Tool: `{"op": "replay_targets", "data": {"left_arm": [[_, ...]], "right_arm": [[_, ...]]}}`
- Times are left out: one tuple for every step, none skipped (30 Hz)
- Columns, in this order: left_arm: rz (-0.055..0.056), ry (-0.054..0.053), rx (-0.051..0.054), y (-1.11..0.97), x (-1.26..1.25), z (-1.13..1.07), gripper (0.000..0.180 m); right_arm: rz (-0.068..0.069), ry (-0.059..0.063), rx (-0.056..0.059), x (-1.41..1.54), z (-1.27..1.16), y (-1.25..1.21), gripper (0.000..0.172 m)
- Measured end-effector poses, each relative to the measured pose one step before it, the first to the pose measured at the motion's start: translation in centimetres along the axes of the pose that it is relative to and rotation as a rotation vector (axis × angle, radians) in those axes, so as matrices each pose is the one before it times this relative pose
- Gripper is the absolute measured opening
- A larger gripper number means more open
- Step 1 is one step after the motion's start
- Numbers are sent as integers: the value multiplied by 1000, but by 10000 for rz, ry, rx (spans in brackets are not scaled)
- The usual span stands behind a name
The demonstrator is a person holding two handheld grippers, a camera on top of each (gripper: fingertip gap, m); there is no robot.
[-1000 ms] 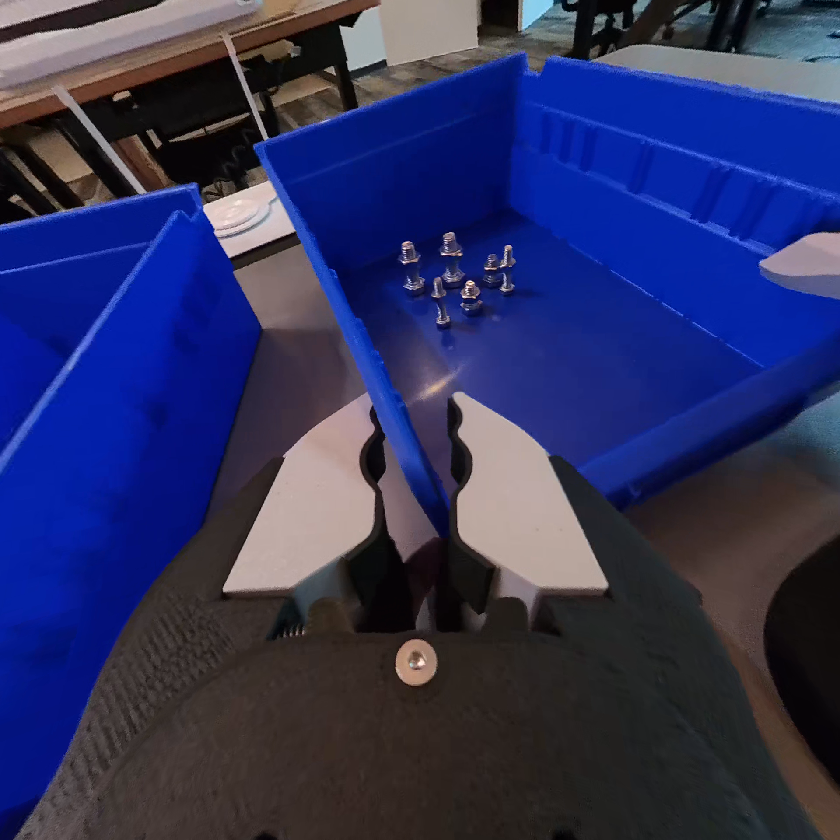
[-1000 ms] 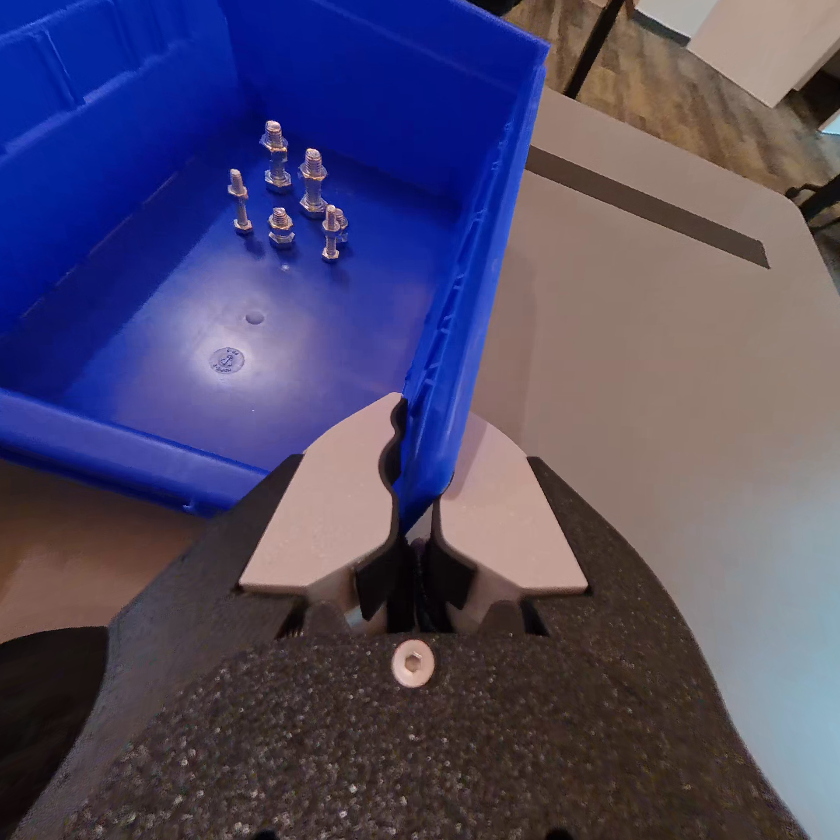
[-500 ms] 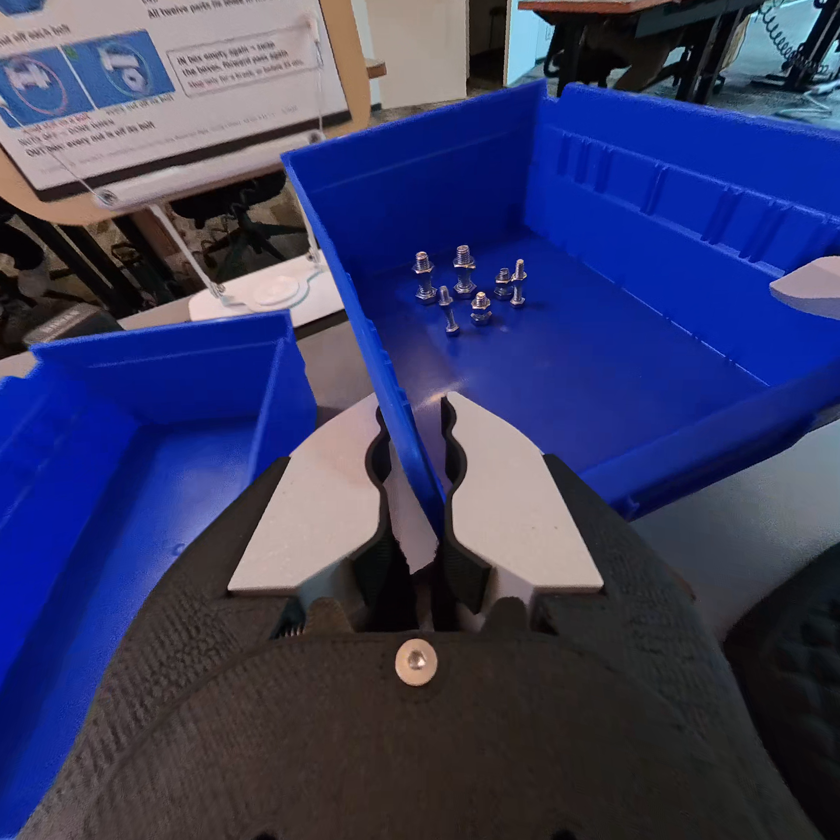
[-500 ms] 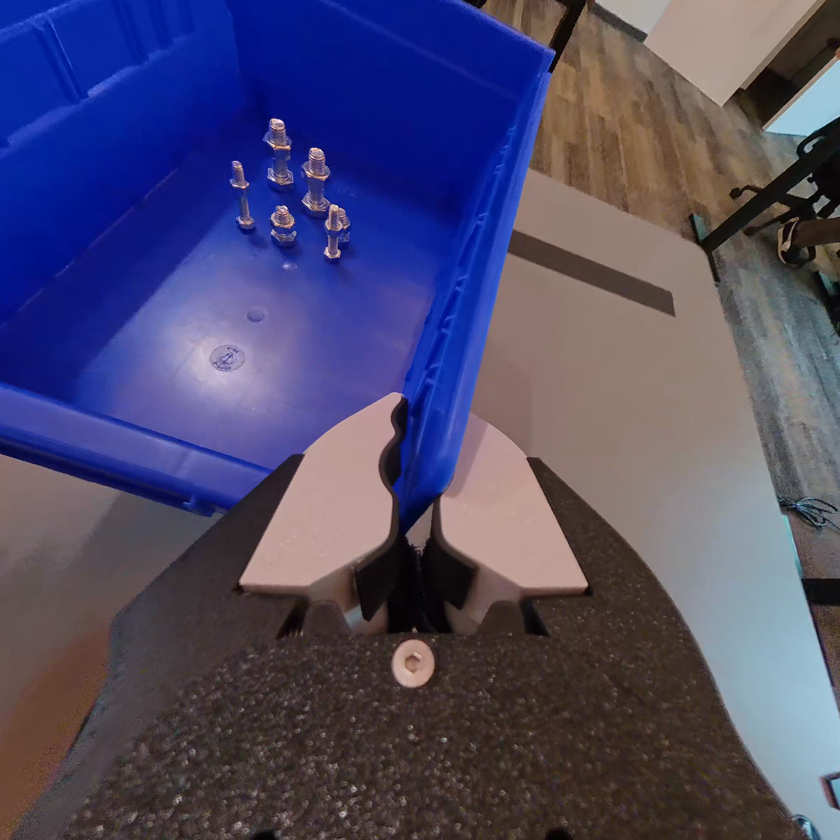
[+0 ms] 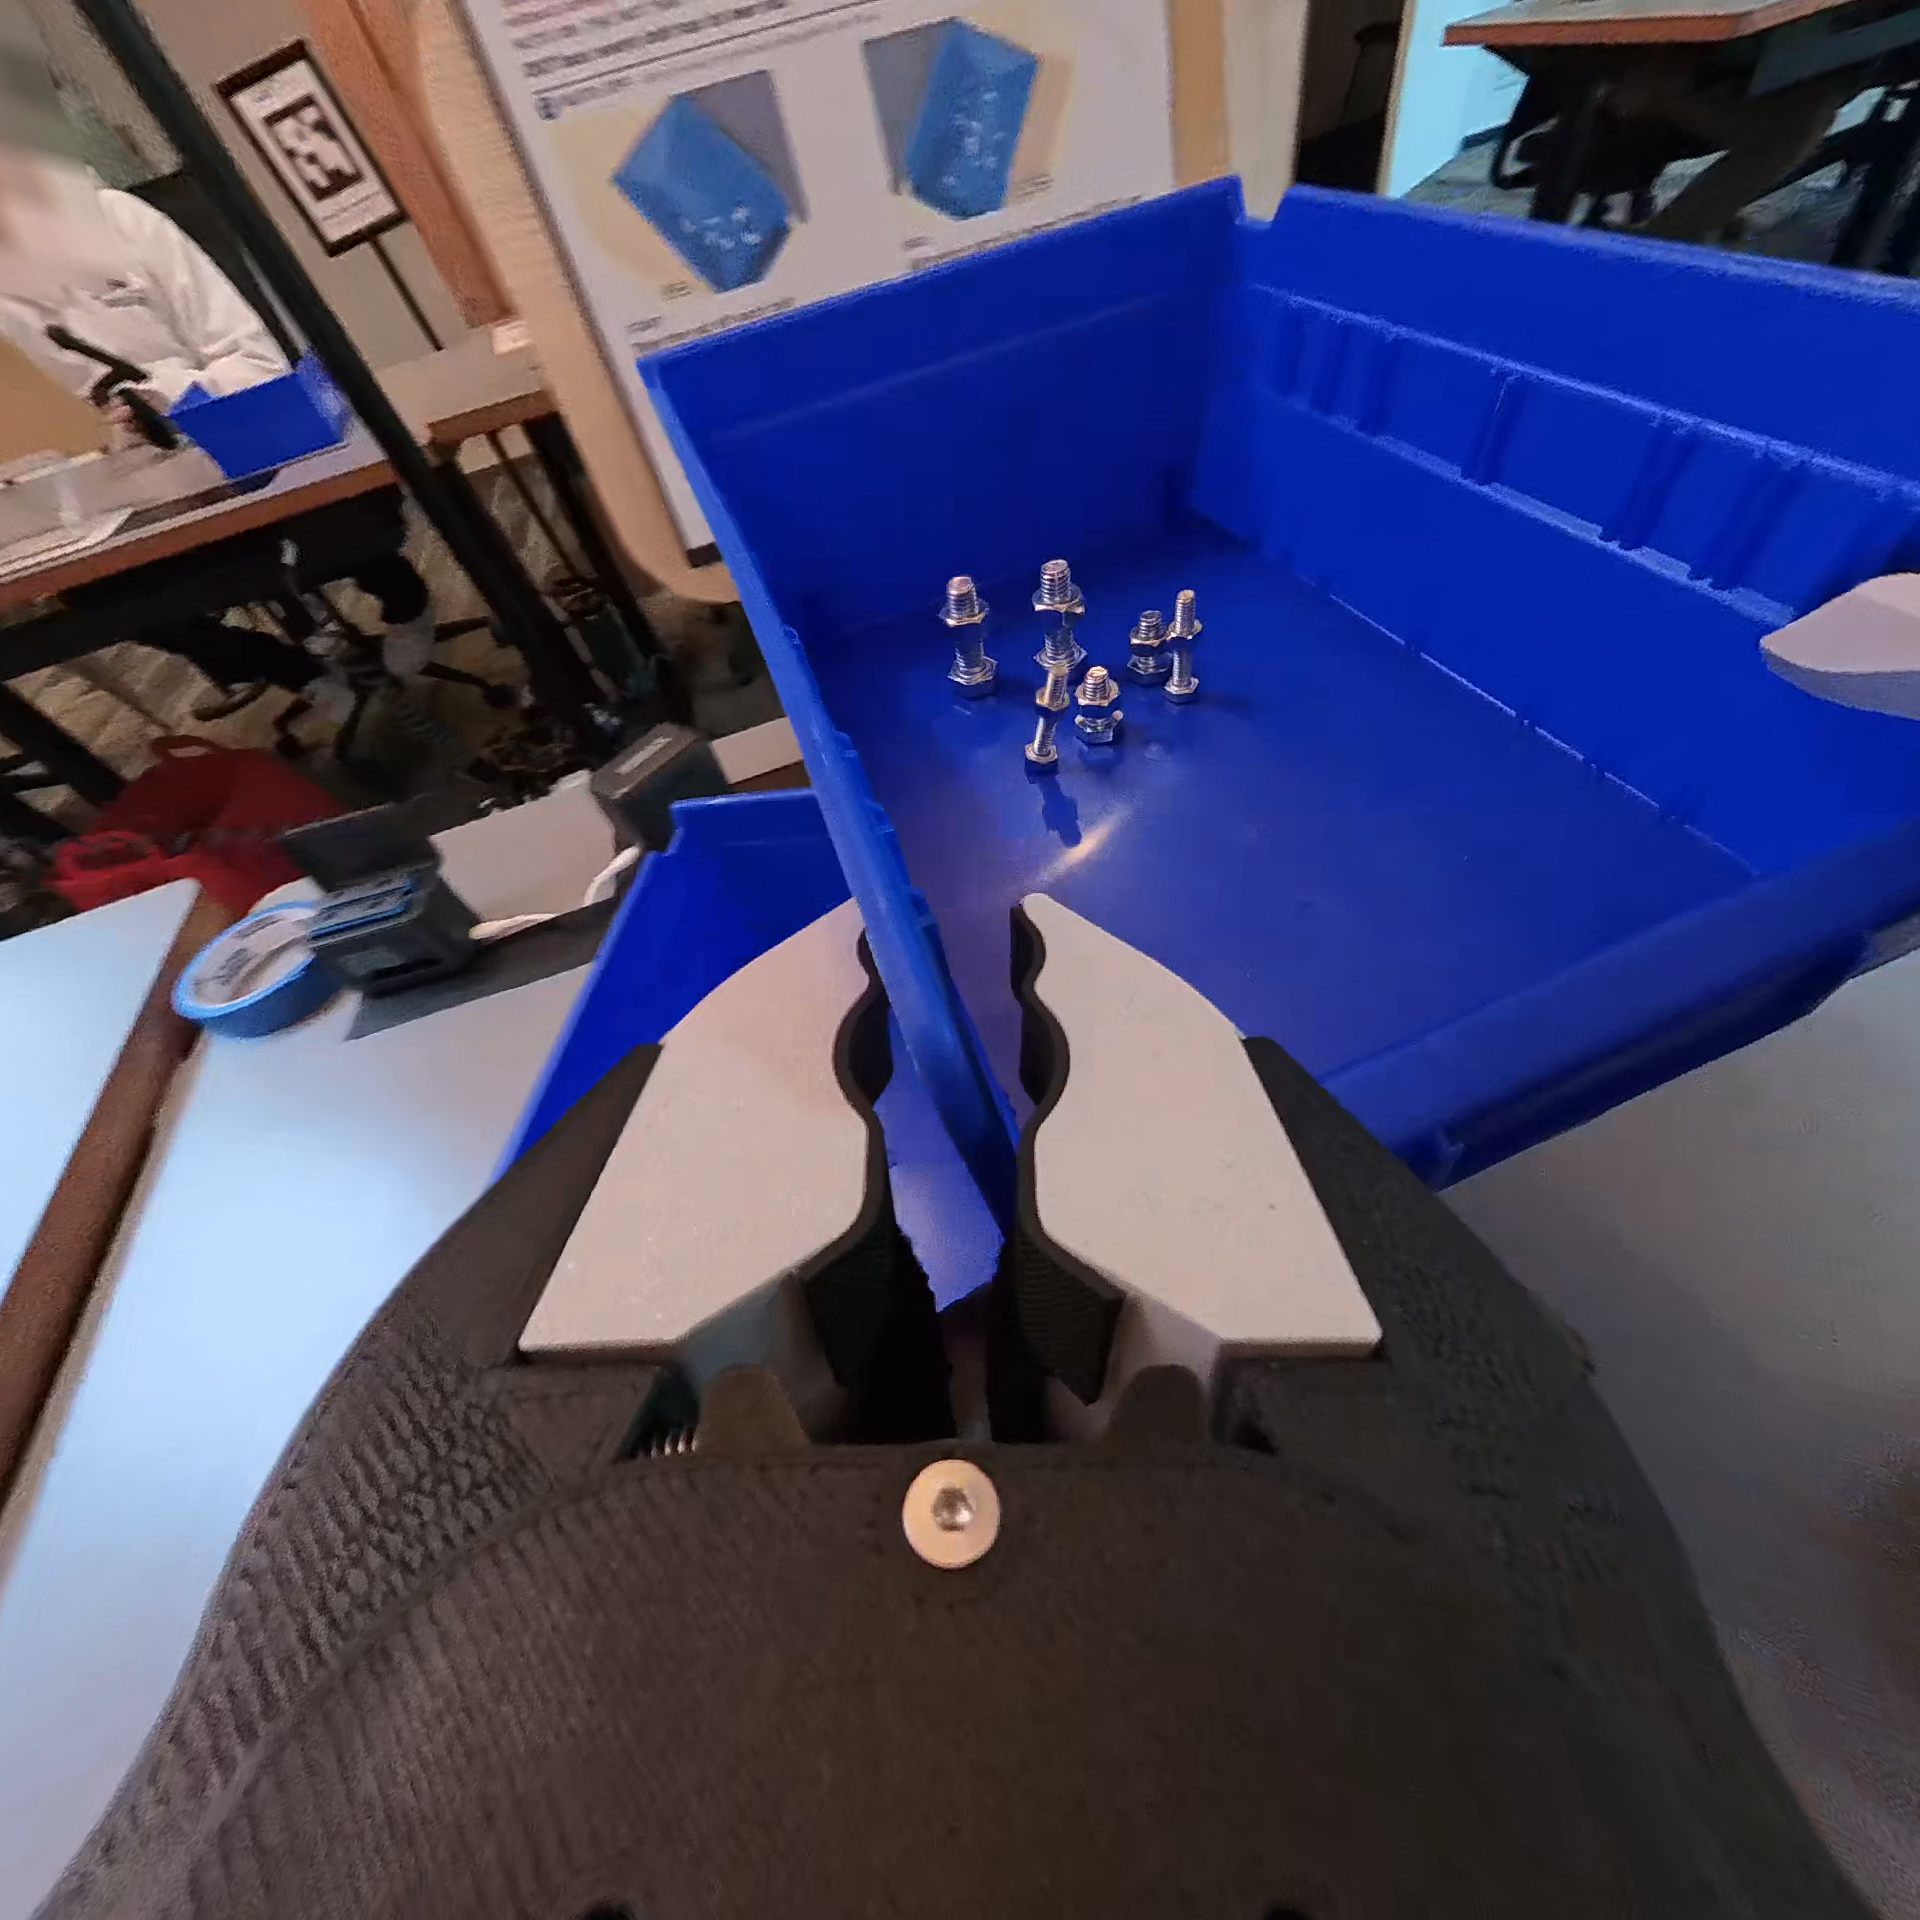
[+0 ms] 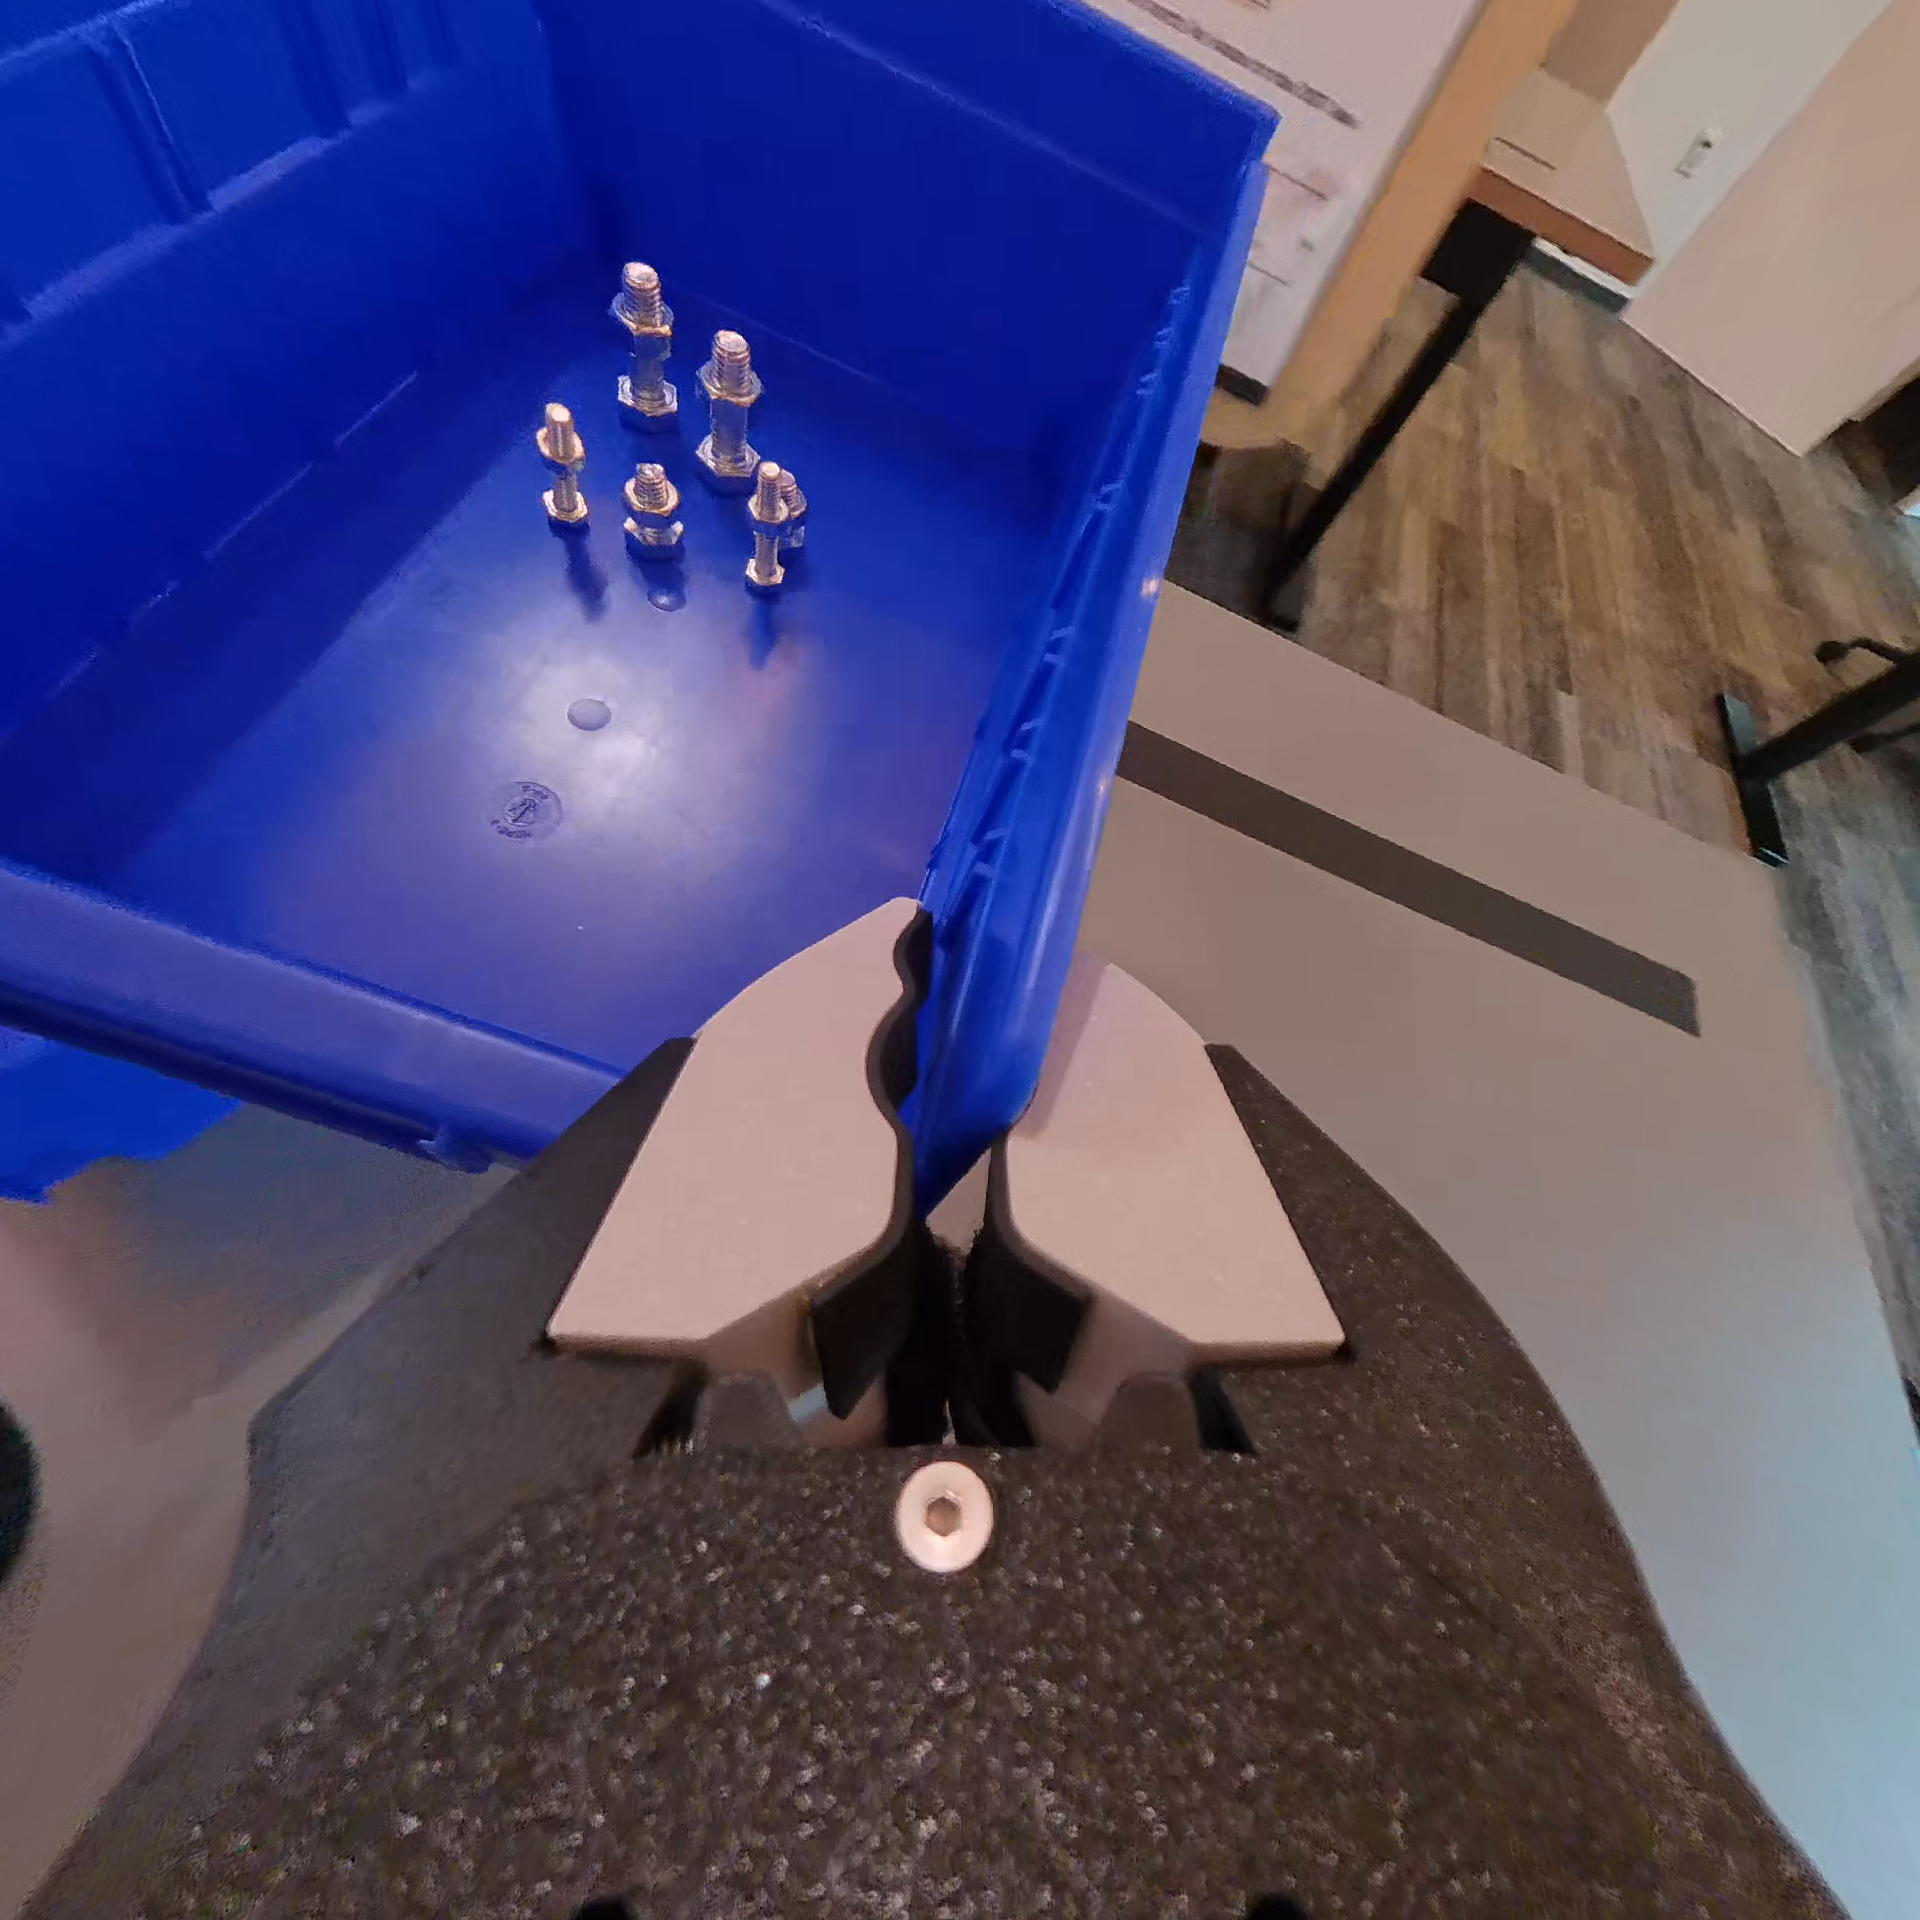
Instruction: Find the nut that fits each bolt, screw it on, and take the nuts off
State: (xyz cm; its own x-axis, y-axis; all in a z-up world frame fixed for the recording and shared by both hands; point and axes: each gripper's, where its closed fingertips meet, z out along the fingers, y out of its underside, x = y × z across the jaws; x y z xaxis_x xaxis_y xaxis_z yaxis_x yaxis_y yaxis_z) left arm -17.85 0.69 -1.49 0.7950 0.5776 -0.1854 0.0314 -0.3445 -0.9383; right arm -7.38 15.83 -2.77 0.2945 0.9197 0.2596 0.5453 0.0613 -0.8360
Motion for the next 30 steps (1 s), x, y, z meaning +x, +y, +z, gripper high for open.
{"op": "replay_targets", "data": {"left_arm": [[-23,-195,-61,241,-1154,-565,20],[-33,-224,-58,291,-1187,-581,20],[-24,-249,-51,309,-1232,-576,20],[-34,-250,-44,330,-1269,-591,19],[-53,-240,-50,345,-1306,-593,19],[-73,-242,-68,402,-1343,-599,19],[-80,-253,-77,428,-1358,-609,19],[-83,-263,-88,470,-1373,-599,19],[-93,-238,-92,515,-1329,-585,19],[-116,-199,-87,529,-1282,-563,19],[-105,-191,-71,518,-1237,-555,19],[-68,-214,-54,534,-1212,-553,20],[-54,-231,-52,512,-1193,-558,20],[-28,-223,-56,498,-1169,-581,20],[-35,-223,-58,494,-1181,-600,20],[-14,-229,-51,475,-1181,-600,20],[4,-234,-38,467,-1160,-593,20],[6,-244,-29,444,-1133,-595,20],[33,-253,-38,462,-1073,-545,19],[39,-239,-41,485,-1014,-483,19],[24,-208,-38,482,-935,-445,19],[20,-184,-39,497,-870,-398,18],[9,-161,-61,529,-805,-363,18],[10,-154,-73,560,-742,-320,18],[26,-163,-65,573,-722,-279,18],[19,-154,-47,567,-659,-243,17],[45,-136,-55,600,-560,-198,17],[26,-105,-72,631,-448,-115,17],[10,-72,-62,640,-359,-63,17],[-7,-55,-47,661,-299,5,16]], "right_arm": [[-79,-209,51,-1126,297,-643,8],[-72,-211,72,-1153,324,-657,8],[-83,-208,79,-1195,350,-664,7],[-93,-210,77,-1231,370,-669,7],[-100,-221,78,-1280,394,-678,8],[-107,-234,64,-1335,395,-676,7],[-119,-228,43,-1346,412,-659,8],[-131,-222,32,-1374,420,-642,8],[-139,-226,20,-1368,410,-592,8],[-127,-233,17,-1345,396,-573,8],[-123,-225,30,-1301,398,-566,8],[-131,-208,49,-1259,391,-563,7],[-127,-201,53,-1245,392,-531,7],[-123,-199,52,-1257,379,-502,8],[-111,-210,66,-1269,390,-471,8],[-93,-223,86,-1293,403,-434,8],[-85,-231,90,-1284,409,-380,8],[-84,-224,81,-1261,398,-307,8],[-95,-205,76,-1210,394,-264,8],[-88,-200,74,-1160,384,-229,9],[-74,-199,67,-1101,388,-179,9],[-80,-192,45,-1048,375,-125,9],[-69,-170,48,-984,374,-90,9],[-67,-157,49,-957,375,-51,9],[-60,-171,51,-922,395,12,9],[-79,-174,34,-887,430,86,9],[-69,-149,15,-820,413,149,10],[-81,-104,3,-726,383,207,10],[-65,-78,-5,-649,351,256,10],[-72,-58,-13,-603,361,320,11]]}}
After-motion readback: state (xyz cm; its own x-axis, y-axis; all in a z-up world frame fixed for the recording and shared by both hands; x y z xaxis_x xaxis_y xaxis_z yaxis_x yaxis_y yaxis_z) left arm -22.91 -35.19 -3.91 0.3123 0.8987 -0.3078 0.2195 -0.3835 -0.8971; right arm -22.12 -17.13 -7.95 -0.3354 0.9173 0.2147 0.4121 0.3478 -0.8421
